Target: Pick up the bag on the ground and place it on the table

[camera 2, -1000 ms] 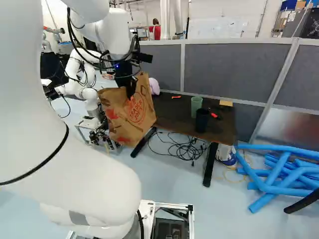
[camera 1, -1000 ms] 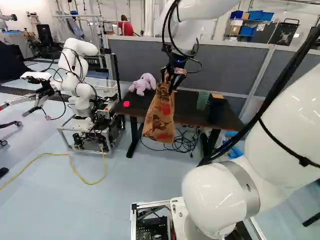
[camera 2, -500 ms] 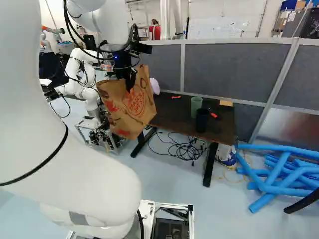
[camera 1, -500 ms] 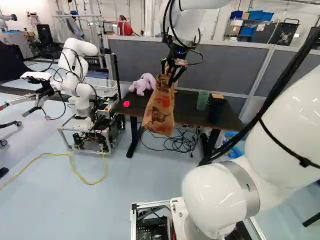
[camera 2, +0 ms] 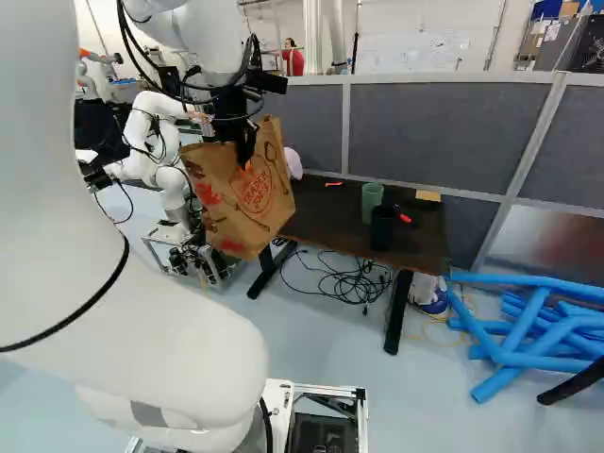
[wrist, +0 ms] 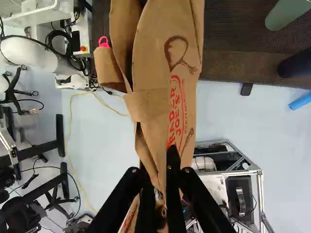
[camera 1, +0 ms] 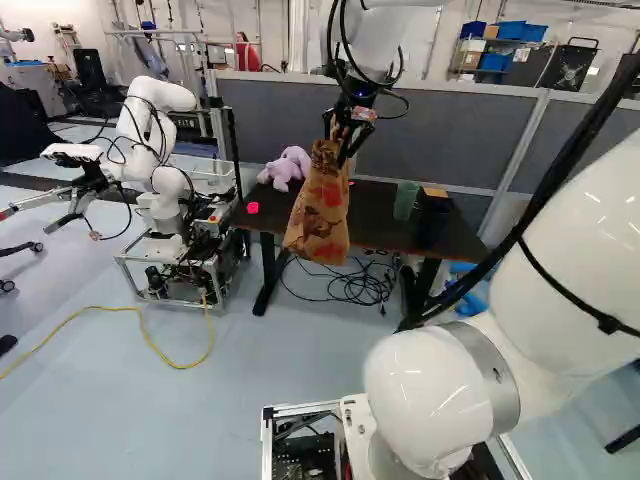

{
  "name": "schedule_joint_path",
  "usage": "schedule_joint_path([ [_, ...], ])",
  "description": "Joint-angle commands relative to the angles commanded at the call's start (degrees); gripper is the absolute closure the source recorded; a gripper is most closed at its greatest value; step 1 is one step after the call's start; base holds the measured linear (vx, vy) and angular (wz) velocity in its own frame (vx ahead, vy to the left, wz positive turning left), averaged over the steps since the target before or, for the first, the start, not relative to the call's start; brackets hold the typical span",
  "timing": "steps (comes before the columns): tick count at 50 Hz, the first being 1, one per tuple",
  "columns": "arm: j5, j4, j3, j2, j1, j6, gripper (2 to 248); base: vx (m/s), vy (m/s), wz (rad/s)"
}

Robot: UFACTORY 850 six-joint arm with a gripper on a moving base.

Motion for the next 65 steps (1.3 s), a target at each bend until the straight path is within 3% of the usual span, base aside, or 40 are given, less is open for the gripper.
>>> schedule_joint_path([
  [27,0.0,0.0,0.0,0.0,0.0,0.0,225,0.096,0.001,-0.004],
  [53,0.0,0.0,0.0,0.0,0.0,0.0,225,0.143,-0.043,-0.246],
  [65,0.0,0.0,0.0,0.0,0.0,0.0,225,0.131,0.04,-0.097],
])
